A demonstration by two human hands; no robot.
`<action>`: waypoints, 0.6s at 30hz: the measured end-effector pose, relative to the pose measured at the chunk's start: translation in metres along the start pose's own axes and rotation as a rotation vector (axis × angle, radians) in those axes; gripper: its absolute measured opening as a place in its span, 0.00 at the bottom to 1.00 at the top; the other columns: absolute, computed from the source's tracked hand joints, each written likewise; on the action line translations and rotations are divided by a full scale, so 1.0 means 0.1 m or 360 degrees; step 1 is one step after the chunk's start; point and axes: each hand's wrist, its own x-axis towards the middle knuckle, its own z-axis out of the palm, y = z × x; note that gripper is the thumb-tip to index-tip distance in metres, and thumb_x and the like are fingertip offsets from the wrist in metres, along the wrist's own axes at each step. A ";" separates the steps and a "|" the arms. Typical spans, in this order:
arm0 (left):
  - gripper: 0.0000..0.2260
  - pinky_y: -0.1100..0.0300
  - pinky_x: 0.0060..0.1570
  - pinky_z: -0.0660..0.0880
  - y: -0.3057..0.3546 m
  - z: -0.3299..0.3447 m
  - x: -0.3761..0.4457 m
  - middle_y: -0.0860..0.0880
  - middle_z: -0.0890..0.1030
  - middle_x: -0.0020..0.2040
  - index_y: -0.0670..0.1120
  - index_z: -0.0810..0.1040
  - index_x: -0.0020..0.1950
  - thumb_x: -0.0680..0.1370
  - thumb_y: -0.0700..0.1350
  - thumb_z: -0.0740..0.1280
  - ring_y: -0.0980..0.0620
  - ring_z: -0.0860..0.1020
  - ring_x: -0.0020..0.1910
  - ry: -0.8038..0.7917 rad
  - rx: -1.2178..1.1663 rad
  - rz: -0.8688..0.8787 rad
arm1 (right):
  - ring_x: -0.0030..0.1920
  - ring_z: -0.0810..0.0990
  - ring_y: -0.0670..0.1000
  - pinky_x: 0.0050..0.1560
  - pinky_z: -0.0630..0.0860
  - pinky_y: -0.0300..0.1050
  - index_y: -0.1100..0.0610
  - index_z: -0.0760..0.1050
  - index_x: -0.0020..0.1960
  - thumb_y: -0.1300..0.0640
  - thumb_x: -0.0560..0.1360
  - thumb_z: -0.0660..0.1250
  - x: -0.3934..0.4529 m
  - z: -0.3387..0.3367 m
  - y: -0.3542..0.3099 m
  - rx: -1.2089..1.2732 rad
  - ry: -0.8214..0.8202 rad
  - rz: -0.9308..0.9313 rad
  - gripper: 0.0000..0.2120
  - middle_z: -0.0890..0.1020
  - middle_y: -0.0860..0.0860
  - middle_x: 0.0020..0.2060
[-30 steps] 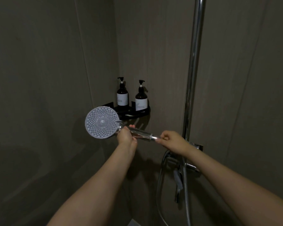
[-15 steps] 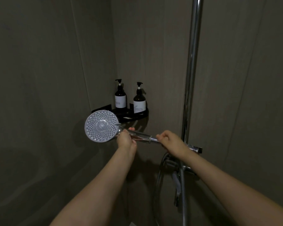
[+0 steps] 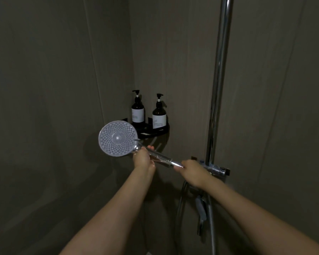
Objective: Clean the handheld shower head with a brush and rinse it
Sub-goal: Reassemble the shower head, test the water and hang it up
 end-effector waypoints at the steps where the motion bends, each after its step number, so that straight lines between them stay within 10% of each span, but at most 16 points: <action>1: 0.15 0.57 0.57 0.71 0.01 -0.01 0.01 0.47 0.72 0.40 0.40 0.66 0.68 0.81 0.35 0.54 0.53 0.73 0.37 -0.0006 -0.0003 0.0007 | 0.41 0.74 0.52 0.35 0.66 0.42 0.53 0.70 0.39 0.48 0.79 0.58 0.01 0.01 -0.02 0.0031 -0.0055 0.0040 0.13 0.75 0.51 0.37; 8: 0.08 0.60 0.39 0.72 -0.14 0.02 -0.17 0.47 0.71 0.37 0.43 0.70 0.48 0.79 0.33 0.55 0.52 0.72 0.35 -0.0009 0.0001 -0.0002 | 0.50 0.81 0.55 0.49 0.77 0.48 0.60 0.76 0.56 0.56 0.77 0.62 0.08 0.09 -0.19 -0.0760 0.0263 0.0102 0.11 0.81 0.56 0.50; 14: 0.06 0.58 0.39 0.73 -0.09 -0.06 -0.21 0.47 0.72 0.39 0.43 0.70 0.49 0.81 0.36 0.55 0.52 0.73 0.37 -0.0214 0.0184 -0.0123 | 0.18 0.63 0.43 0.19 0.60 0.33 0.54 0.65 0.33 0.51 0.78 0.61 0.11 -0.05 -0.08 0.0791 -0.1047 0.0636 0.16 0.67 0.46 0.20; 18: 0.06 0.62 0.38 0.72 -0.17 0.03 -0.22 0.47 0.72 0.37 0.43 0.69 0.50 0.80 0.34 0.56 0.53 0.71 0.34 0.0012 0.0123 0.0096 | 0.45 0.81 0.54 0.45 0.77 0.45 0.58 0.76 0.53 0.51 0.73 0.69 0.03 0.16 -0.16 -0.0290 -0.0039 0.0363 0.13 0.81 0.54 0.44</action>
